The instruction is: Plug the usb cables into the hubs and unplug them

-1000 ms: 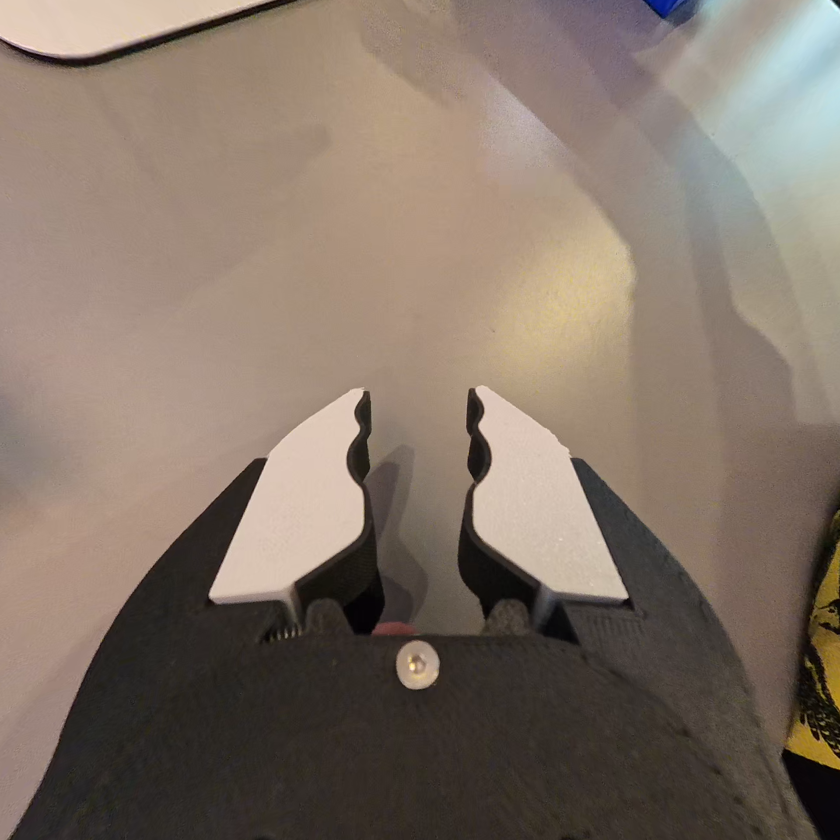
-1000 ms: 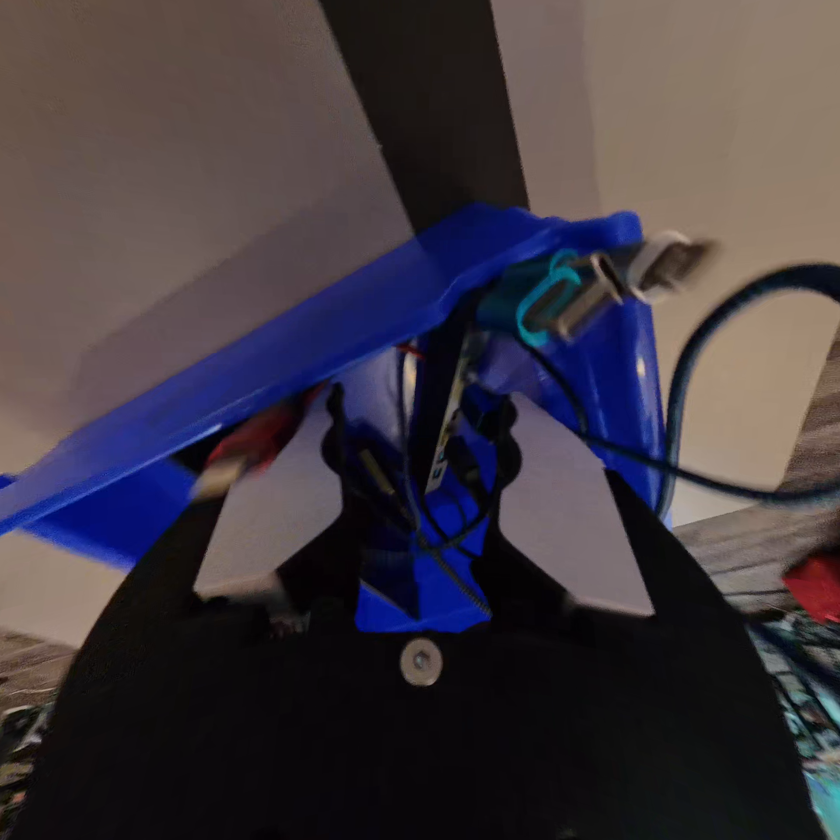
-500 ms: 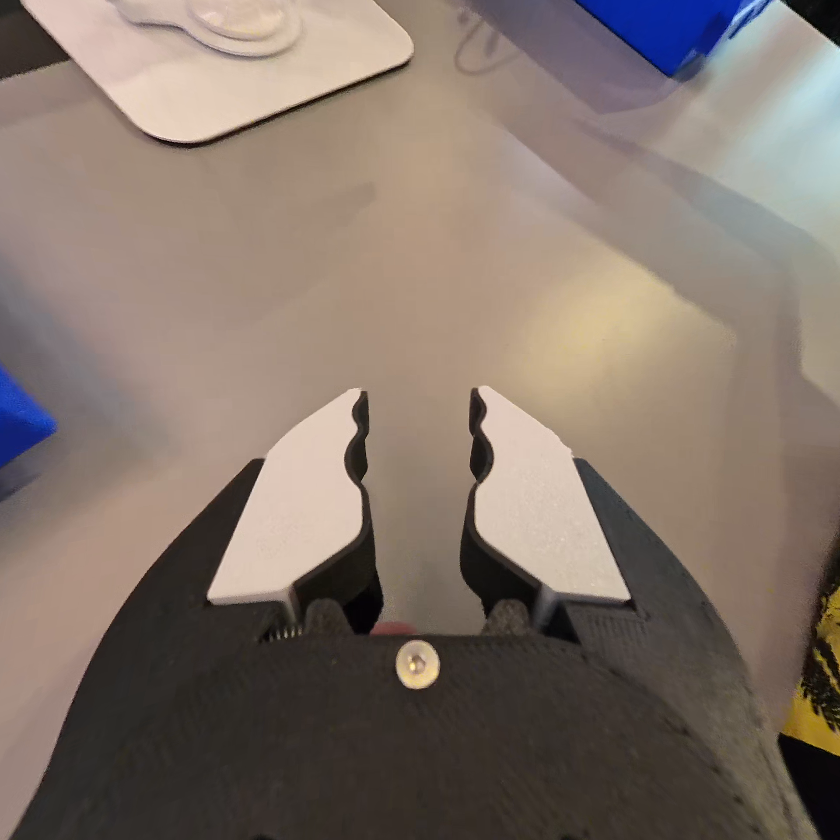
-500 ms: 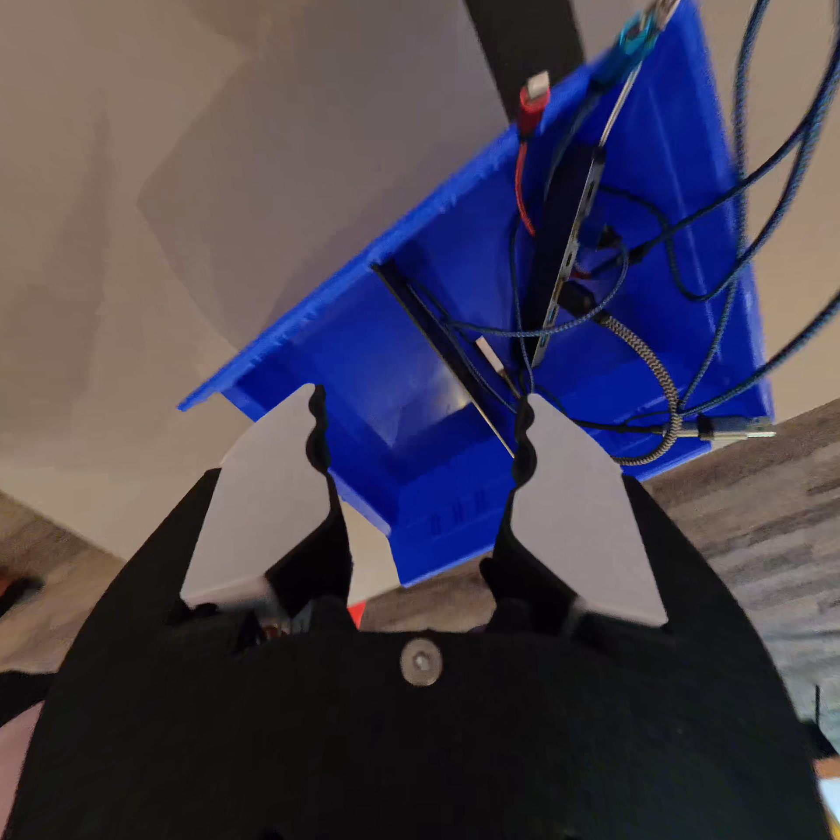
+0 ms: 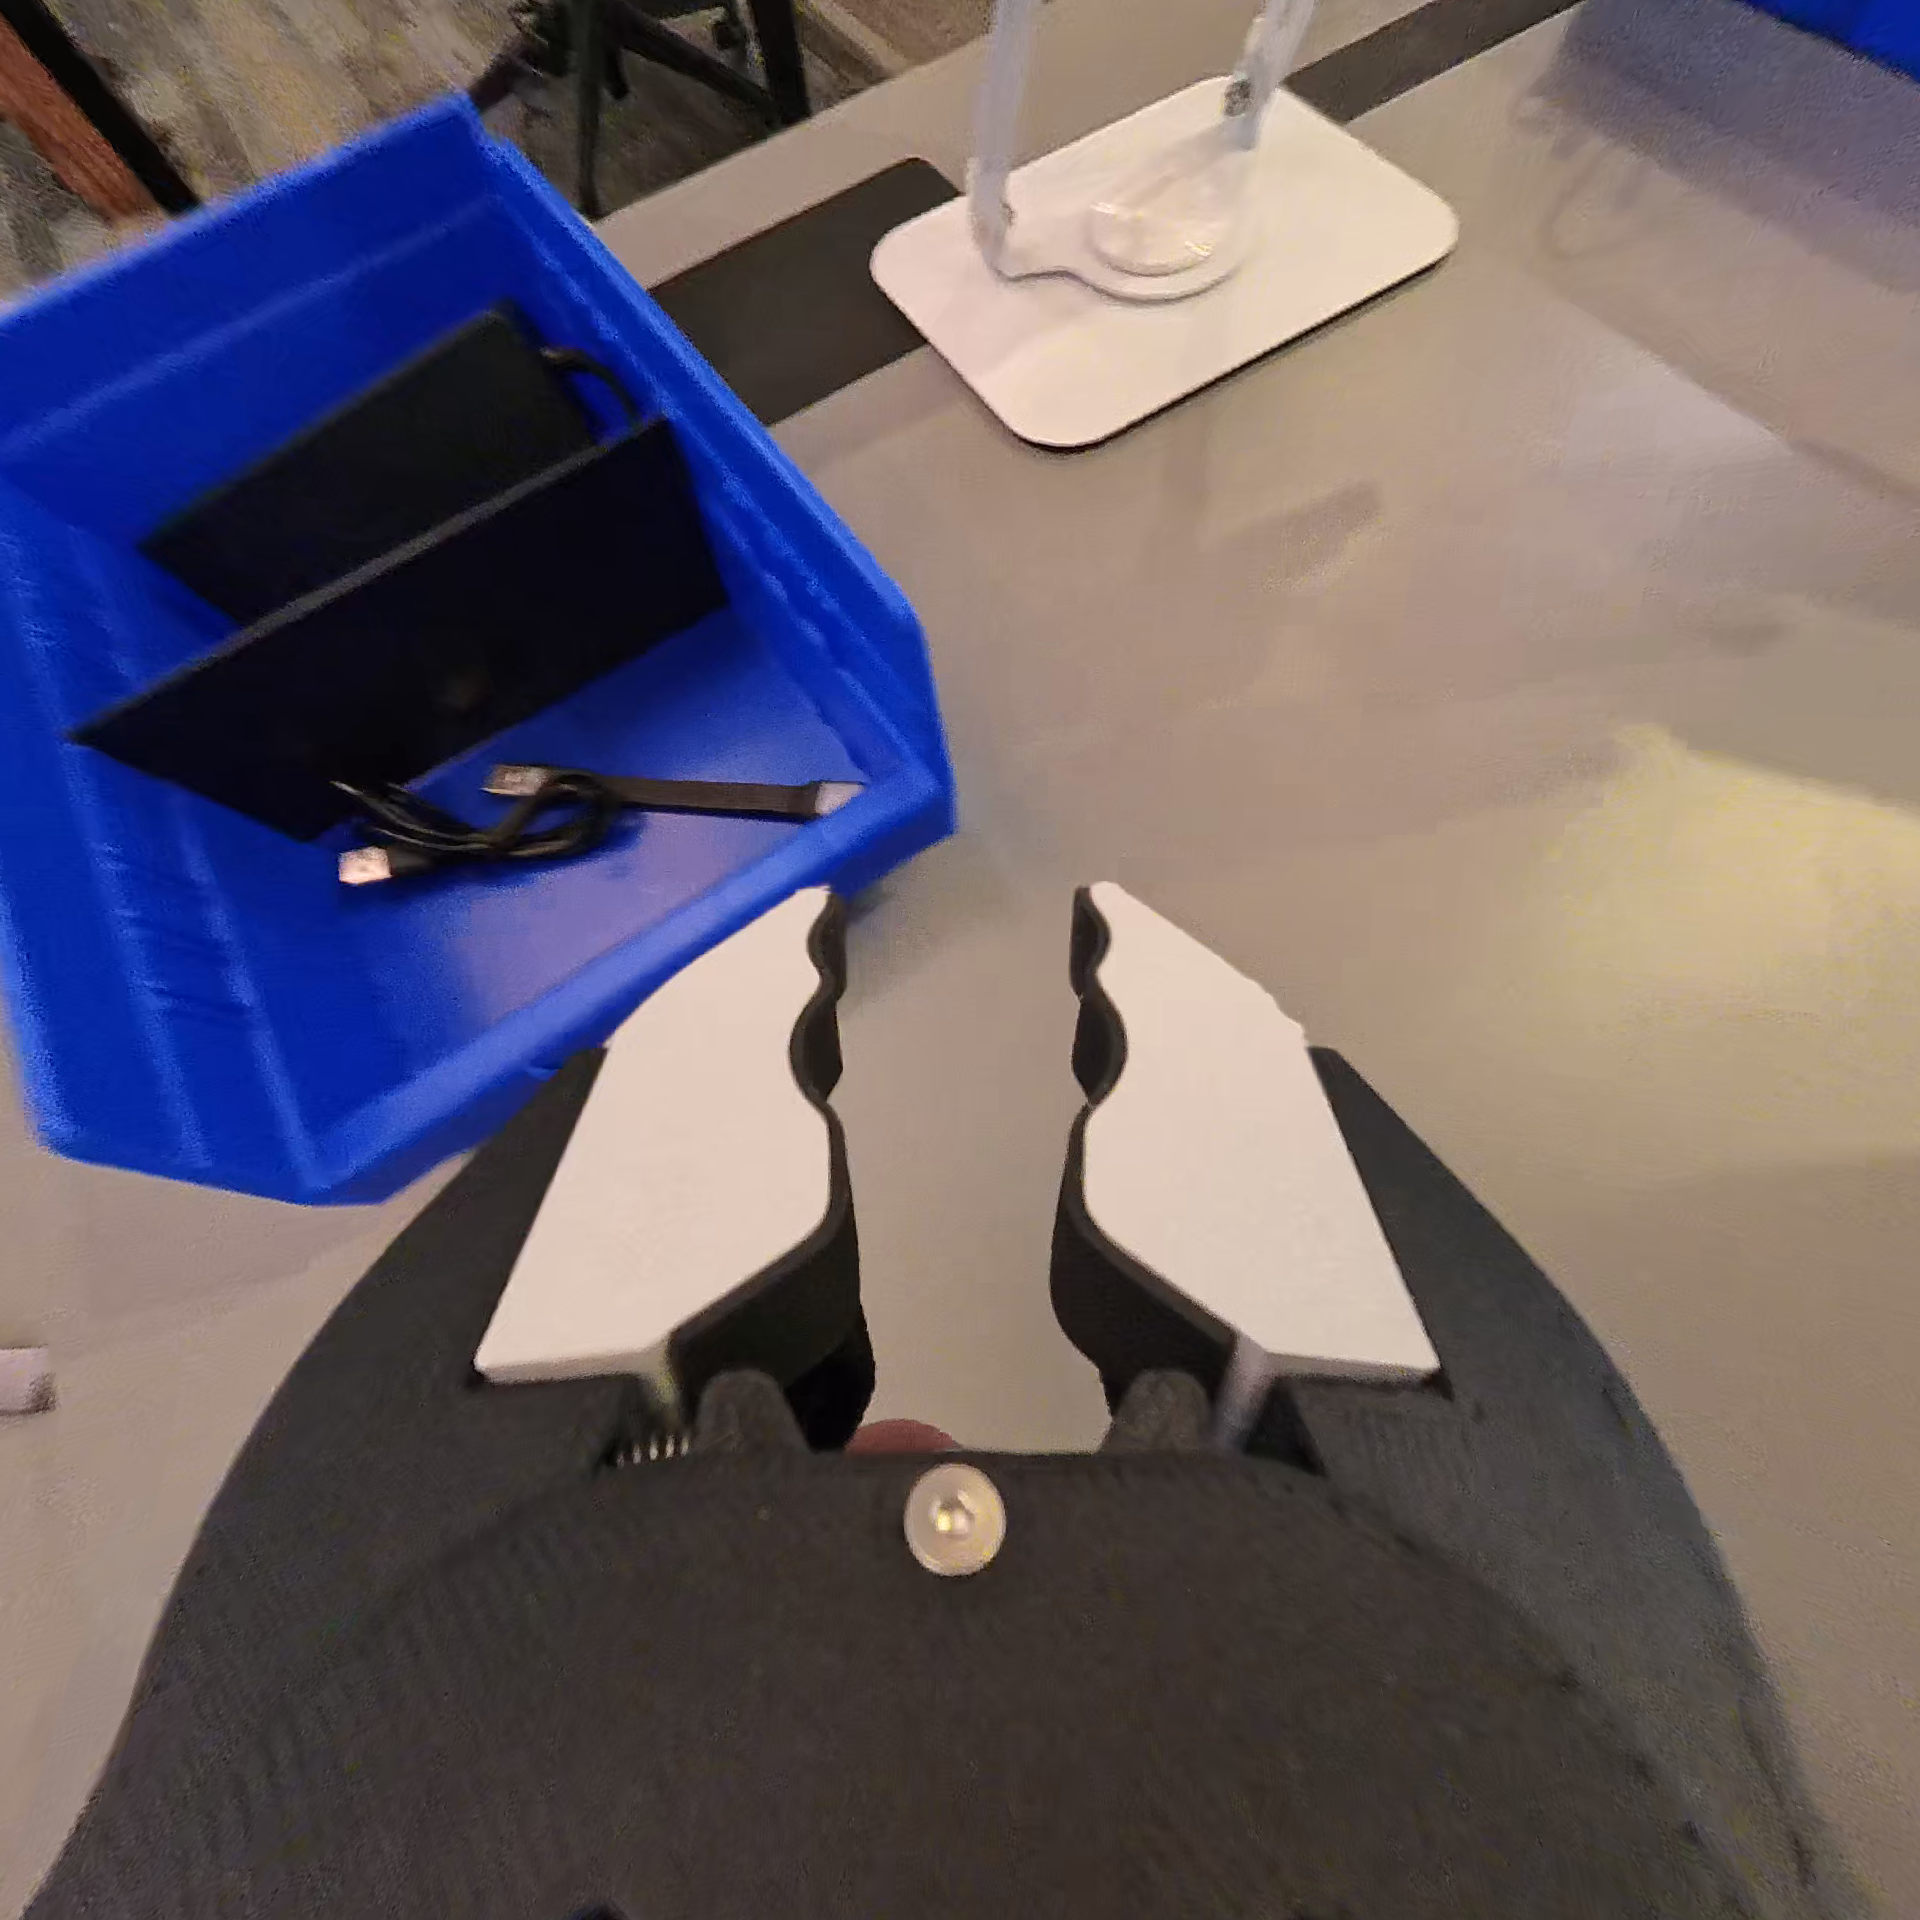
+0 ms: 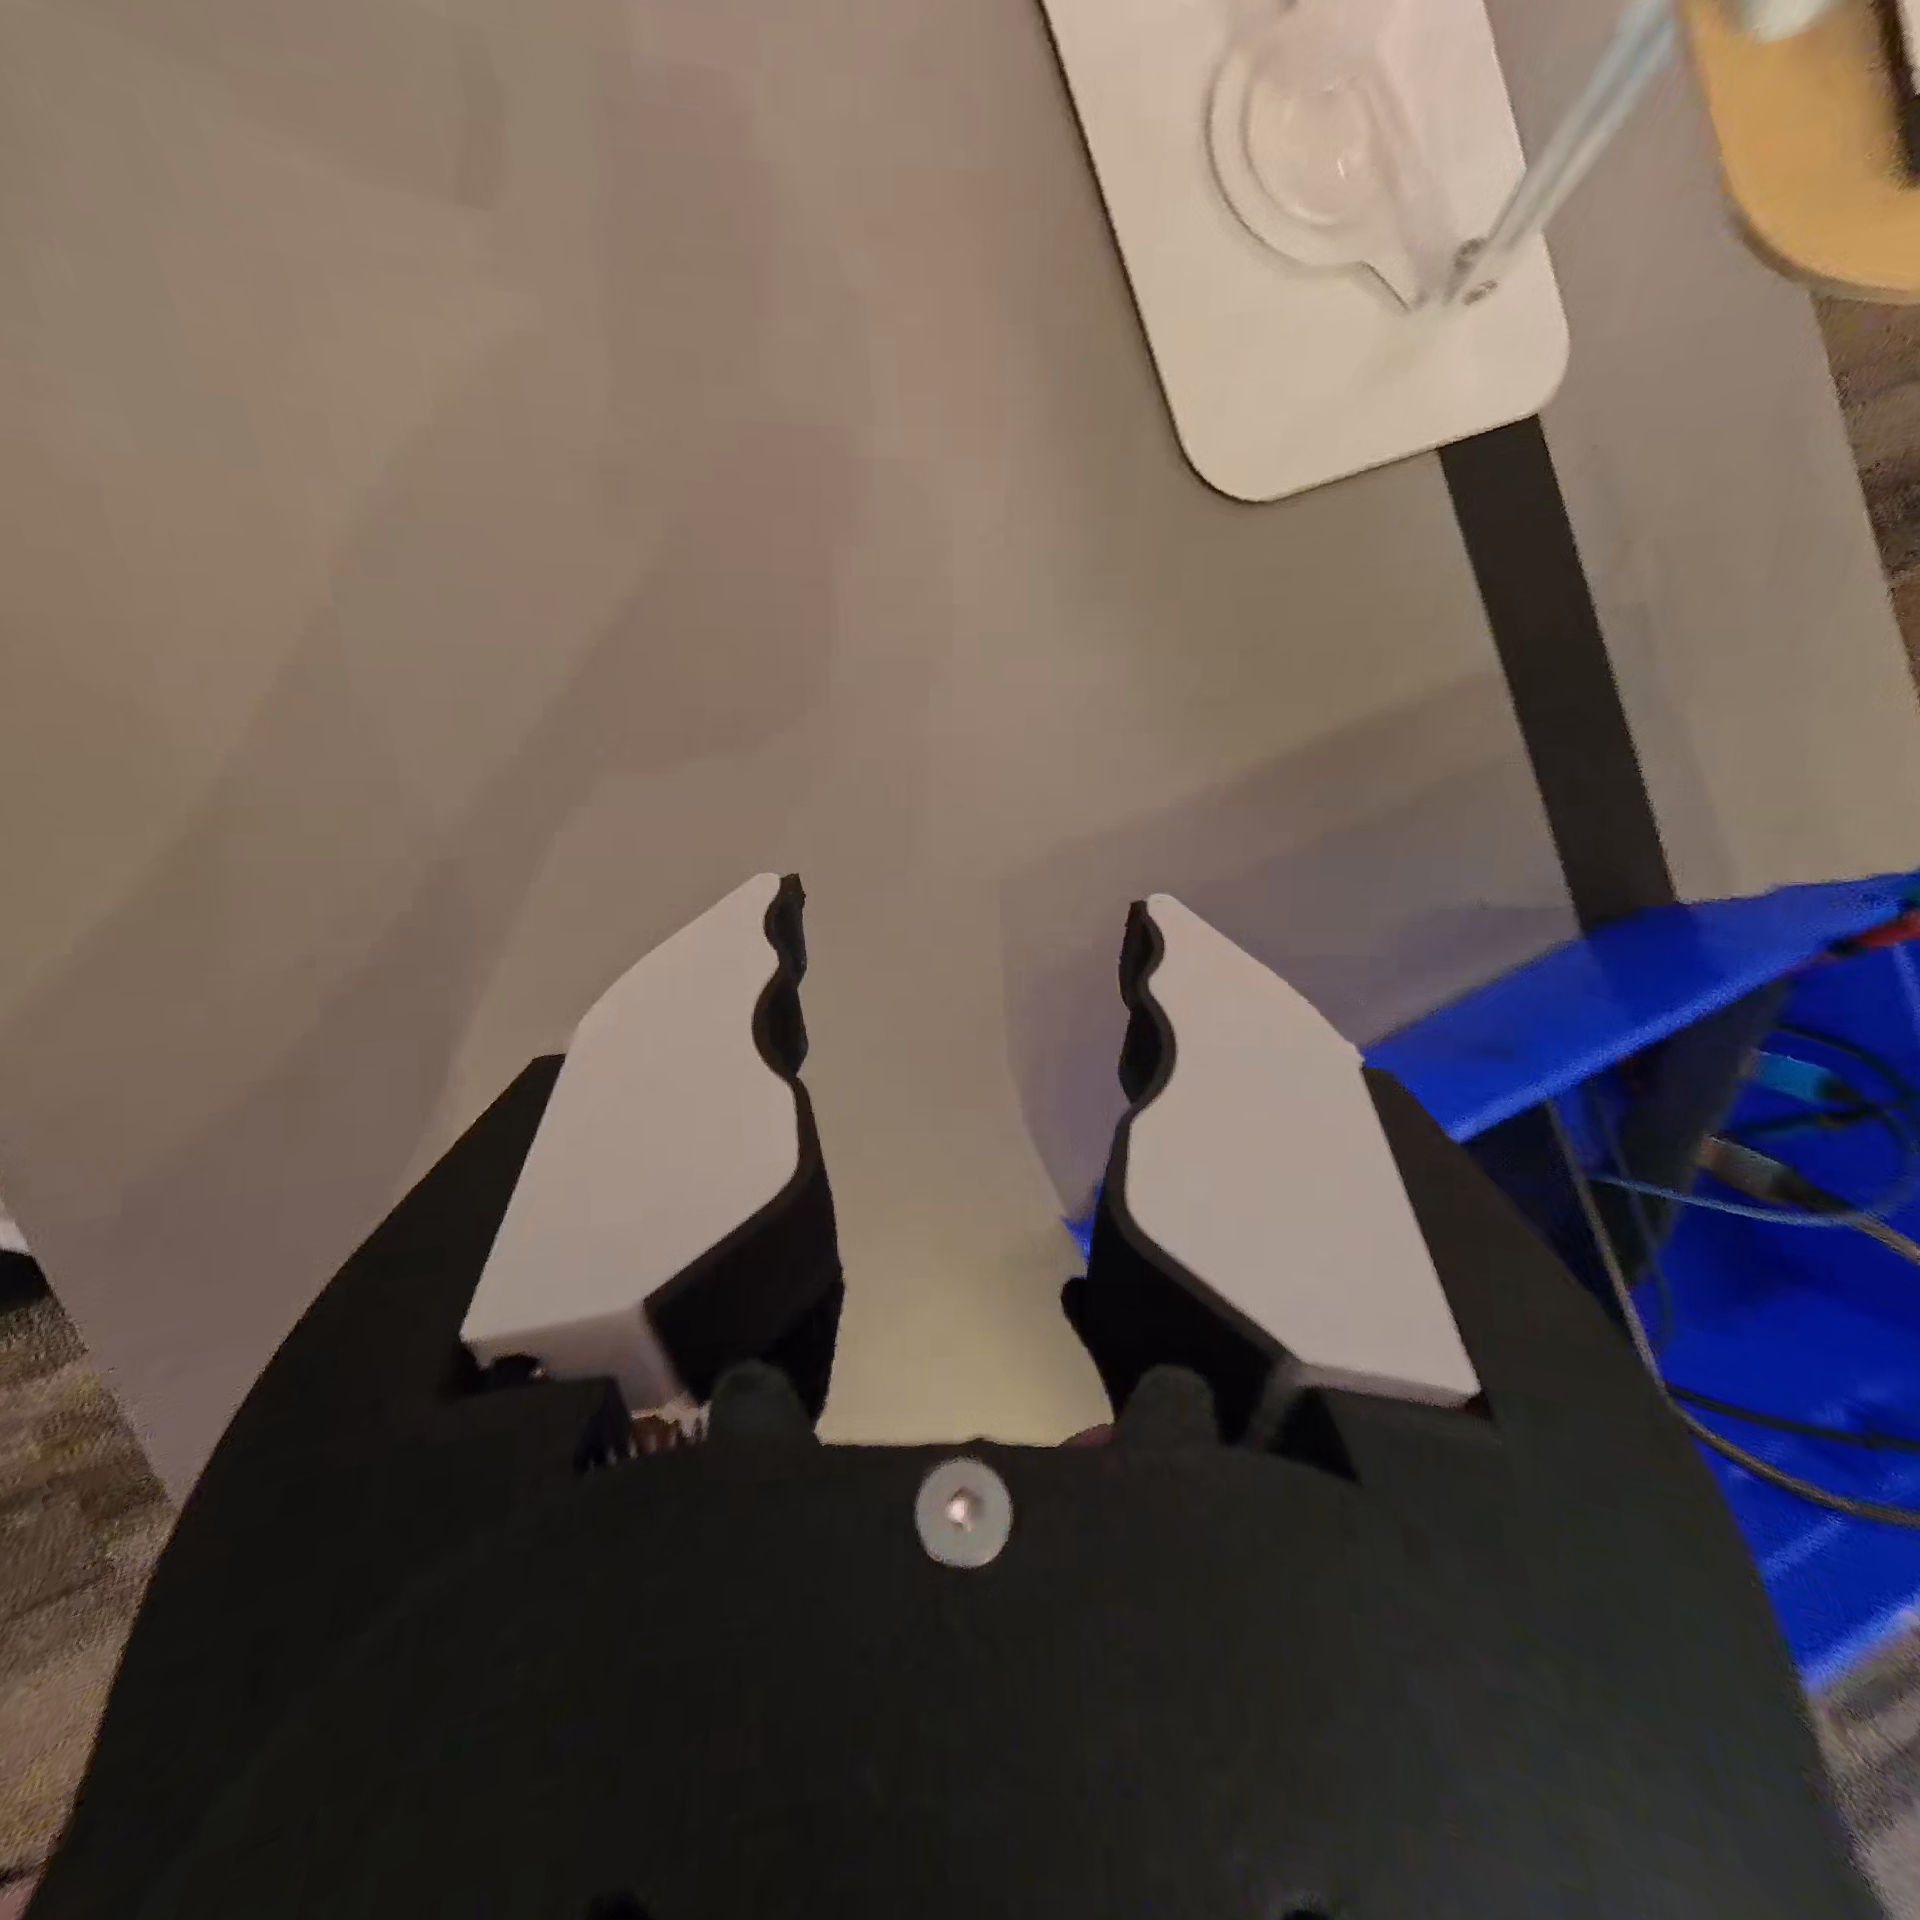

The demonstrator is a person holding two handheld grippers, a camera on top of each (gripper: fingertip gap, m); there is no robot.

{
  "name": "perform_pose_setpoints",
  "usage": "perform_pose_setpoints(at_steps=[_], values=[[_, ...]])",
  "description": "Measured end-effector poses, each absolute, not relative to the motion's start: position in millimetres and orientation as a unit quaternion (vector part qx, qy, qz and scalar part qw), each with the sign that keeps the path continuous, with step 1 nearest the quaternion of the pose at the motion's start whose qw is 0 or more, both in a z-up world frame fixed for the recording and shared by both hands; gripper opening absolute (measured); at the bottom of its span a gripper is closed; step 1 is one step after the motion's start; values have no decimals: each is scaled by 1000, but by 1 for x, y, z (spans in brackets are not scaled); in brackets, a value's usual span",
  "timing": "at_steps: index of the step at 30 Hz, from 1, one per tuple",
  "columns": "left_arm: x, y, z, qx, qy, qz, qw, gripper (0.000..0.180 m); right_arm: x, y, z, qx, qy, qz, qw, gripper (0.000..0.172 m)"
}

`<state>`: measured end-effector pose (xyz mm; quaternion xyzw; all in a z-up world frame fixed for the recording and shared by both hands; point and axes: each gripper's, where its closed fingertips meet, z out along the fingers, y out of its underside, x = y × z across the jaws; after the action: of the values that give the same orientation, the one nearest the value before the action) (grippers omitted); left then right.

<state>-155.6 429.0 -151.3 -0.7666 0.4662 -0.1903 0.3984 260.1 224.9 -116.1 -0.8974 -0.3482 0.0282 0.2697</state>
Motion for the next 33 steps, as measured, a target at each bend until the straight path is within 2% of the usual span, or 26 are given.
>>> perform_pose_setpoints(at_steps=[1, 10, 16, 18, 20, 21, 23, 26, 29, 32, 33], values=[[-156, 438, -146, -763, 473, -180, 402, 42, 251, 222, -123, -895, -347, 34, 276, 58], [-112, 556, -118, -687, 582, -94, 425, 50, 195, 199, -193, -889, -311, 109, 319, 56], [-78, 648, -149, -638, 688, -3, 346, 58, 169, 192, -237, -880, -268, 192, 341, 55], [-63, 665, -164, -600, 732, 18, 324, 65, 162, 189, -252, -879, -263, 218, 332, 54], [-56, 674, -185, -568, 775, 42, 273, 69, 159, 188, -258, -873, -275, 223, 335, 44], [-56, 676, -198, -565, 789, 39, 237, 69, 159, 190, -256, -869, -278, 224, 342, 36], [-56, 677, -217, -560, 808, 32, 181, 64, 158, 191, -254, -868, -268, 246, 338, 41], [-53, 679, -230, -558, 818, 31, 136, 58, 156, 190, -256, -867, -271, 260, 326, 39], [-52, 684, -231, -561, 816, 53, 130, 56, 157, 191, -255, -865, -266, 271, 327, 37], [-54, 687, -223, -565, 807, 63, 159, 54, 157, 190, -254, -864, -263, 280, 326, 37], [-55, 691, -218, -563, 803, 75, 182, 37, 157, 190, -254, -863, -264, 281, 326, 37]])
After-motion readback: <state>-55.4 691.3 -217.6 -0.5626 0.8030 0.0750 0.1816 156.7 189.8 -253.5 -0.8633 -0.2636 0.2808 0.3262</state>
